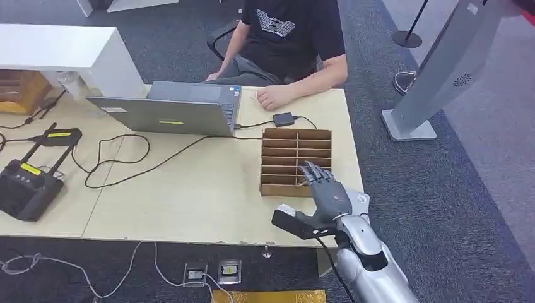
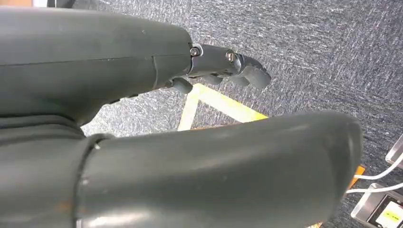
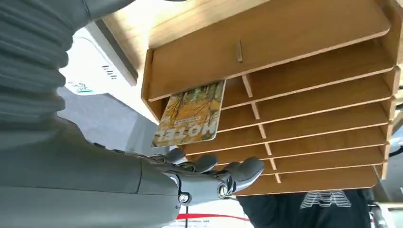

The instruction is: Pass the card to the sensor for recognition and then transmit it.

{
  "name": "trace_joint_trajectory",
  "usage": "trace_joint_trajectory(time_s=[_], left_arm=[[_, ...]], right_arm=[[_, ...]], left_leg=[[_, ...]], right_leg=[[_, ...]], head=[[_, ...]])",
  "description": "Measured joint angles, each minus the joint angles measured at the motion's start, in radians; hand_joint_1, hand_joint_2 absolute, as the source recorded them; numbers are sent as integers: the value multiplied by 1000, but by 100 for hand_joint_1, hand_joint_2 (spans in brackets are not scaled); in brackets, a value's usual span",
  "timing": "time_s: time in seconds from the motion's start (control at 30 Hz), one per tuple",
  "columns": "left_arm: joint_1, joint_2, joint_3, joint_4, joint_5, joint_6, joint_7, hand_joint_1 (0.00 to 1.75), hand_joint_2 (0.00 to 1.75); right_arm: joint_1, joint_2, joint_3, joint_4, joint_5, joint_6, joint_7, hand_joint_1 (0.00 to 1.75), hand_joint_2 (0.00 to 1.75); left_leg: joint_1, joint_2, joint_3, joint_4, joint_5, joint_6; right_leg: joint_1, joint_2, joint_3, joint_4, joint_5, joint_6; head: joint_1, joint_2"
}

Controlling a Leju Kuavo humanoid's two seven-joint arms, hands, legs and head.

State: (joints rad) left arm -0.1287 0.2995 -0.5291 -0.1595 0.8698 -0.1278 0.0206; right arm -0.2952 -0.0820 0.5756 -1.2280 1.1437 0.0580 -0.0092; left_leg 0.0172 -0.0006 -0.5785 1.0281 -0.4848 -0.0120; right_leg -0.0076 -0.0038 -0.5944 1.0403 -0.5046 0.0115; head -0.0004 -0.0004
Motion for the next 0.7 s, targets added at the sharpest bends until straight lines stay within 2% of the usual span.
trace_joint_trajectory(time_s=[0.2,0.23,0.27,0.4,0.43,0.47,0.53,0.63,0.7], left_arm=[[0,0,-1,0,2,-4,0,0,0],[0,0,-2,0,2,-4,0,0,0],[0,0,-3,0,3,-5,0,0,0],[0,0,-4,0,5,-5,0,0,0],[0,0,-4,0,5,-5,0,0,0],[0,0,-5,0,5,-5,0,0,0],[0,0,-5,0,7,-4,0,0,0],[0,3,-11,0,8,-3,0,0,0],[-1,4,-15,0,9,-5,0,0,0]], right_arm=[[-4,-1,9,14,6,-10,0,0,175],[-5,-1,10,17,6,-13,0,152,175],[-7,-1,11,19,7,-15,0,157,175],[-13,0,15,24,18,-23,0,147,175],[-16,-1,18,26,24,-26,1,157,175],[-18,-1,21,29,26,-30,3,157,175],[-19,0,25,34,40,-44,10,147,175],[-23,0,25,49,64,-78,21,148,175],[-28,0,26,61,81,-94,27,141,175]], left_leg=[[0,0,0,0,0,0],[0,0,0,0,0,0],[0,0,0,0,0,0],[0,0,0,0,0,0],[0,0,0,0,0,0],[0,0,0,0,0,0],[0,0,0,0,0,0],[0,0,0,0,0,0],[0,0,0,0,0,0]], right_leg=[[0,0,0,0,0,0],[0,0,0,0,0,0],[0,0,0,0,0,0],[0,0,0,0,0,0],[0,0,0,0,0,0],[0,0,0,0,0,0],[0,0,0,0,0,0],[0,0,0,0,0,0],[0,0,0,0,0,0]], head=[[0,0],[0,0],[0,0],[0,0],[0,0],[0,0],[0,0],[0,0],[0,0]])
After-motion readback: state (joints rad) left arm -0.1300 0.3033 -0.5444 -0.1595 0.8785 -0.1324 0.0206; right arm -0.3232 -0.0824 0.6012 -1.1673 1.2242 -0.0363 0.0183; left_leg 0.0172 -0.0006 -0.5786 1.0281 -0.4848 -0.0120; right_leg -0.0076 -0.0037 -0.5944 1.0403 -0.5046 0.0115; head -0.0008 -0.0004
